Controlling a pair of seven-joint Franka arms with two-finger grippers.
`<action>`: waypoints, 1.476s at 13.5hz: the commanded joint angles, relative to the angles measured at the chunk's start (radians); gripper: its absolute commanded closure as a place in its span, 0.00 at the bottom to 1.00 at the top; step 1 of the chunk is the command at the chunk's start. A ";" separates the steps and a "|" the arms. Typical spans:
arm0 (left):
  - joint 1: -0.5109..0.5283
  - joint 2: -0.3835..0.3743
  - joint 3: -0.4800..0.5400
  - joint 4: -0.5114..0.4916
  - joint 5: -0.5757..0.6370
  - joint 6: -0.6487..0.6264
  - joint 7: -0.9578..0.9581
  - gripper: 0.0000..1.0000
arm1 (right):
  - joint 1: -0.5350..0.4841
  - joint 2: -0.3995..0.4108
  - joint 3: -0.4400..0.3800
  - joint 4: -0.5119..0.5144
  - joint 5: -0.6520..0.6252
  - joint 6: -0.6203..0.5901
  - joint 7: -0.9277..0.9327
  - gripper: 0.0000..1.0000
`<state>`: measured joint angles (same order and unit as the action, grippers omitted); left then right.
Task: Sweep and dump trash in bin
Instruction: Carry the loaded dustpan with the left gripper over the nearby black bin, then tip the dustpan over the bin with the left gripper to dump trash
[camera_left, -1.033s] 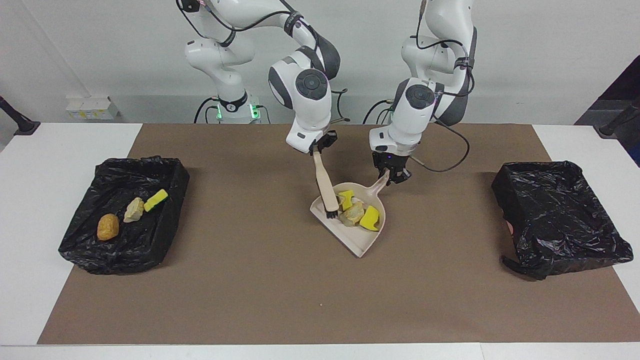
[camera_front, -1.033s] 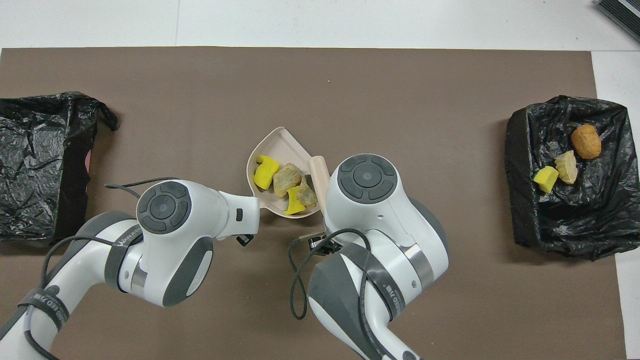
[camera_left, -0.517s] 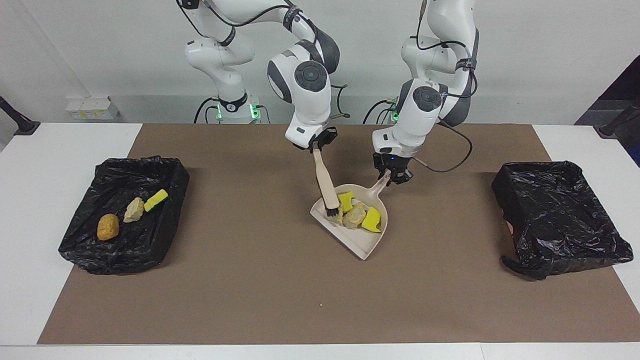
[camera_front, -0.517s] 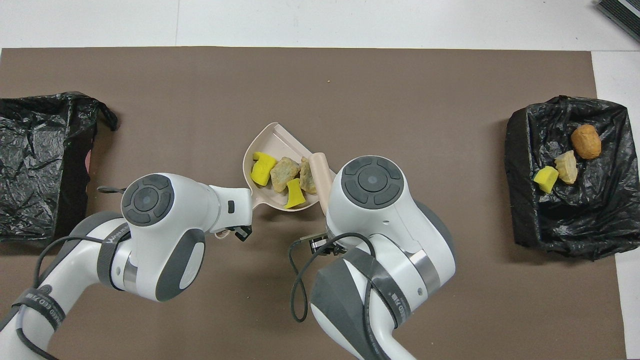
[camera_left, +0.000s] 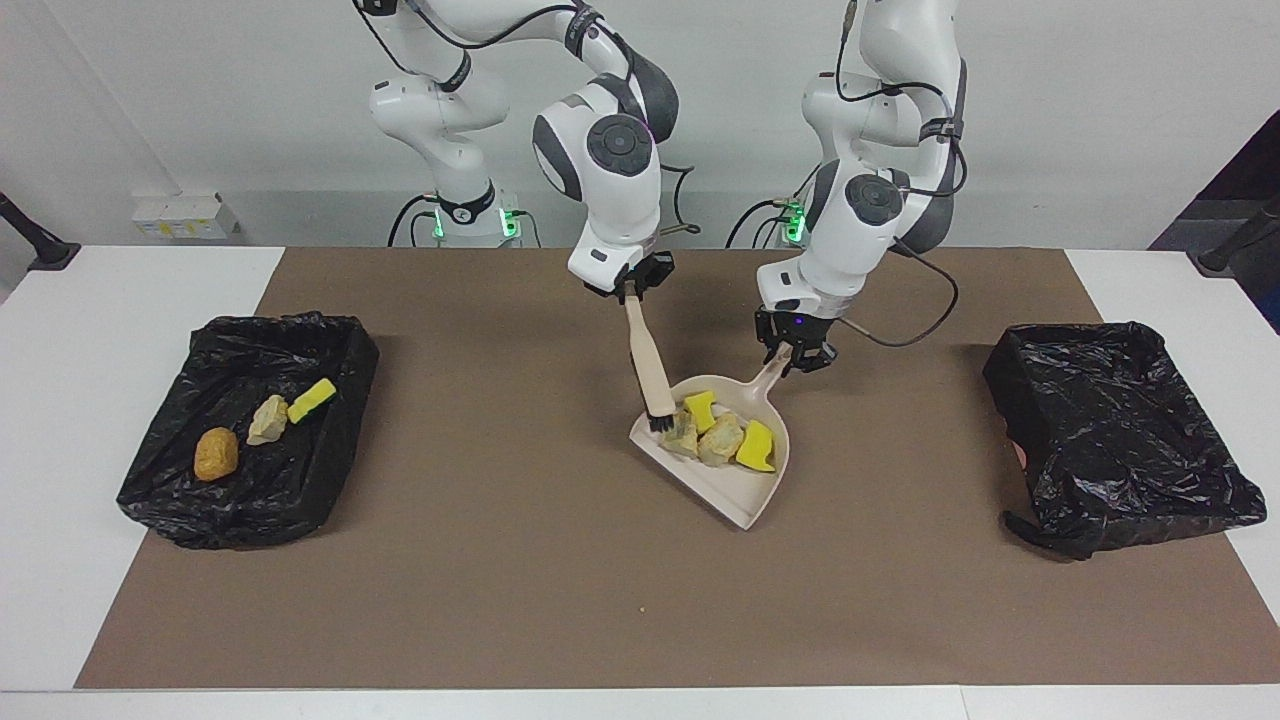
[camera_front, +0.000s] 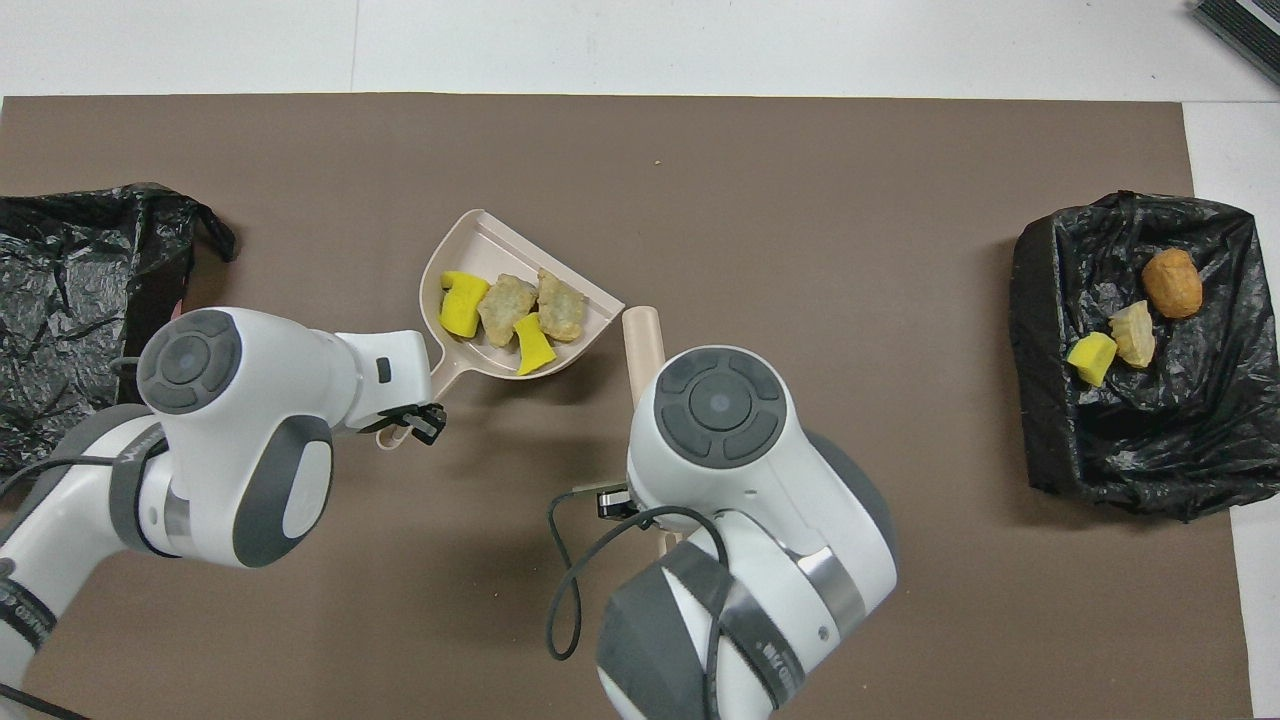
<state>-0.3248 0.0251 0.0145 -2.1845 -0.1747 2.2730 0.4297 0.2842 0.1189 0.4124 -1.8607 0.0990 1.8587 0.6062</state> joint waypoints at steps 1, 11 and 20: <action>0.061 -0.068 0.021 0.040 -0.008 -0.079 0.003 1.00 | 0.035 -0.102 0.003 -0.138 0.030 0.100 0.066 1.00; 0.478 -0.025 0.022 0.383 0.078 -0.368 0.029 1.00 | 0.213 -0.093 0.008 -0.316 0.113 0.278 0.211 1.00; 0.721 0.002 0.025 0.408 0.497 -0.277 0.651 1.00 | 0.239 -0.044 0.006 -0.399 0.113 0.415 0.231 1.00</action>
<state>0.3869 0.0101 0.0551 -1.8045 0.2125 1.9727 1.0136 0.5278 0.0803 0.4158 -2.2371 0.1878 2.2476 0.8230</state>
